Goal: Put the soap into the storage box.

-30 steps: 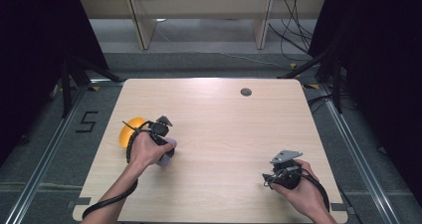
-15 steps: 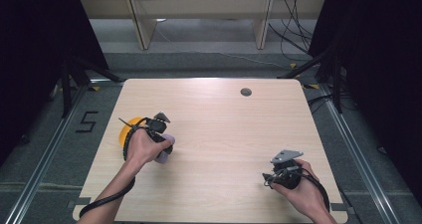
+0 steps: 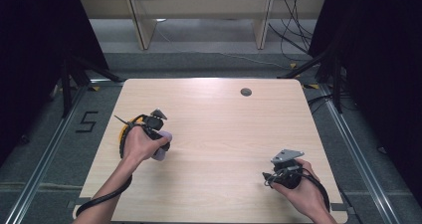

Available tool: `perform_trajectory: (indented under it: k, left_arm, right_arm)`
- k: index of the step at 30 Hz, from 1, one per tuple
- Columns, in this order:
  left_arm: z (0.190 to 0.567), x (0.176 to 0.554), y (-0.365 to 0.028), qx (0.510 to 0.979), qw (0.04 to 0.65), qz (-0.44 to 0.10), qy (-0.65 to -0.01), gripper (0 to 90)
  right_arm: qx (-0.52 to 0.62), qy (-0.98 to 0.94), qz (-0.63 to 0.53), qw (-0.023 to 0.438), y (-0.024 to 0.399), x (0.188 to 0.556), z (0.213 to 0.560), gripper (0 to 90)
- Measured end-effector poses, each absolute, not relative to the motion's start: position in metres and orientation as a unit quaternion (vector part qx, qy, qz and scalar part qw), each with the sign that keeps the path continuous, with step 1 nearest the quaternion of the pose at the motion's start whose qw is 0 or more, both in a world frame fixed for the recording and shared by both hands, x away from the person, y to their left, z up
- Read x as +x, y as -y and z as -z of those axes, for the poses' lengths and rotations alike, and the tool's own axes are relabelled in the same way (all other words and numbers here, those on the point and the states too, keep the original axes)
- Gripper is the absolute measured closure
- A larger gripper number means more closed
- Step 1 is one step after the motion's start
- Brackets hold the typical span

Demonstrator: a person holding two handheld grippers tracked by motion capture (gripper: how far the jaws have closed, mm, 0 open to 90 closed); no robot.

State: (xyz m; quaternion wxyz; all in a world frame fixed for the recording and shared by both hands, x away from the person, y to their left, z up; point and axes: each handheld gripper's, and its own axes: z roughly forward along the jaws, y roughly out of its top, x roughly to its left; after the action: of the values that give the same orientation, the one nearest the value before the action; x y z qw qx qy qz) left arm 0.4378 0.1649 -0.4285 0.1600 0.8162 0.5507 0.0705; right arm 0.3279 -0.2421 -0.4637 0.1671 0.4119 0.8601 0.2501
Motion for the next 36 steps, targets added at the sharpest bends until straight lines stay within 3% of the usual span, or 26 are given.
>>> perform_trajectory:
  k: [36]
  left_arm:
    - [0.410,0.443,-0.176,0.806,0.172,-0.084,-0.560,49.3]
  right_arm:
    - [0.405,-0.859,-0.258,0.176,0.243,0.329,0.463,45.1]
